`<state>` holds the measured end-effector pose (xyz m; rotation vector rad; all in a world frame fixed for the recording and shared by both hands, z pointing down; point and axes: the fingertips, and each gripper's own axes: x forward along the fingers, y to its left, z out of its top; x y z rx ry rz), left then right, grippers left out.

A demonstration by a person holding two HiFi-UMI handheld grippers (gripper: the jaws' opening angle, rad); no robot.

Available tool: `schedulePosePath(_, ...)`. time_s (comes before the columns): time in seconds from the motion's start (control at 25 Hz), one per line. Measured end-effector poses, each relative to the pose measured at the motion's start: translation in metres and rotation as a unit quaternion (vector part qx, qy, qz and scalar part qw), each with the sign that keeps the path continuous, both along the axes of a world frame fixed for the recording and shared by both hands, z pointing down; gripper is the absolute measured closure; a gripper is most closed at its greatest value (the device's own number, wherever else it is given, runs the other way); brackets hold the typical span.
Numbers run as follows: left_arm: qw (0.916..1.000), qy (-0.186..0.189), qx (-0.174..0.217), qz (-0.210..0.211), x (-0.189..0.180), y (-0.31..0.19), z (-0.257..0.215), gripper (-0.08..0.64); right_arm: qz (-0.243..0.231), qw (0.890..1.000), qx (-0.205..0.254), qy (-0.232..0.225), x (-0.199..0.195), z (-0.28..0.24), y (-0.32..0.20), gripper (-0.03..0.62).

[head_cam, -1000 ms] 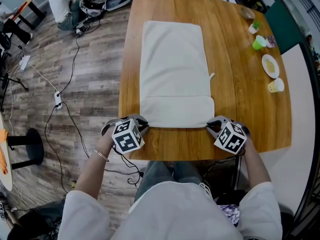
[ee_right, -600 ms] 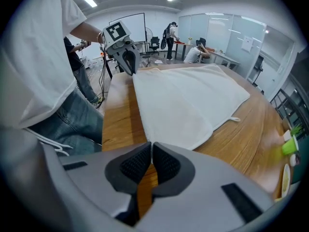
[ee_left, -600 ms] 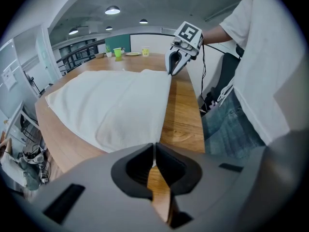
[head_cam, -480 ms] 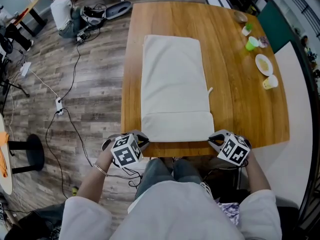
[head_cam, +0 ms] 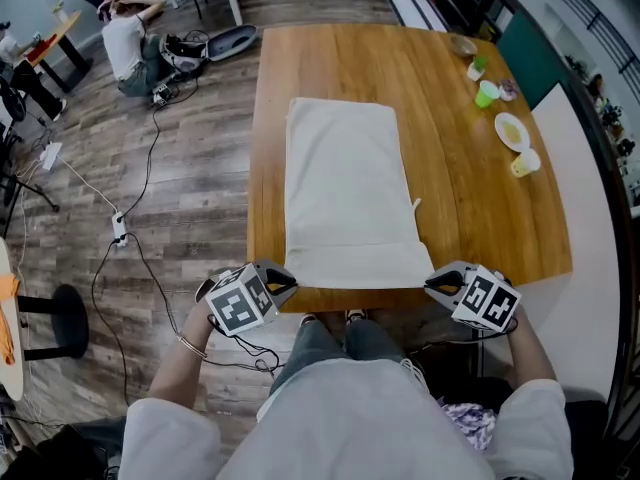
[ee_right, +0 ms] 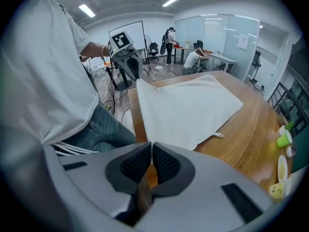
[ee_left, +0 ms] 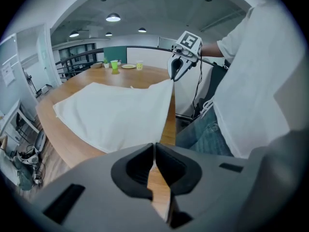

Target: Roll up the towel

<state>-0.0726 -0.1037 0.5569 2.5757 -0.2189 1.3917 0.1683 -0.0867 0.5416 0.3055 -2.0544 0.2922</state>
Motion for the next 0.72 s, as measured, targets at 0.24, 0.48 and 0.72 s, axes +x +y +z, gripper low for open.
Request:
schedulePosePath(0.24, 0.999, 0.003, 0.033, -0.031, -0.009, -0.051, -0.02, 0.54, 0.003, 0.999, 0.032, 0.003, -0.008, -0.017, -0.044, 0.58)
schedulePosePath(0.48, 0.9971, 0.0, 0.041, -0.064, -0.008, -0.102, -0.018, 0.54, 0.027, 0.998, 0.06, -0.004, -0.007, -0.018, -0.104, 0.58)
schedulePosePath(0.72, 0.9939, -0.01, 0.048, -0.099, -0.003, -0.161, -0.004, 0.54, 0.051, 0.996, 0.069, 0.007, -0.002, 0.001, -0.165, 0.58)
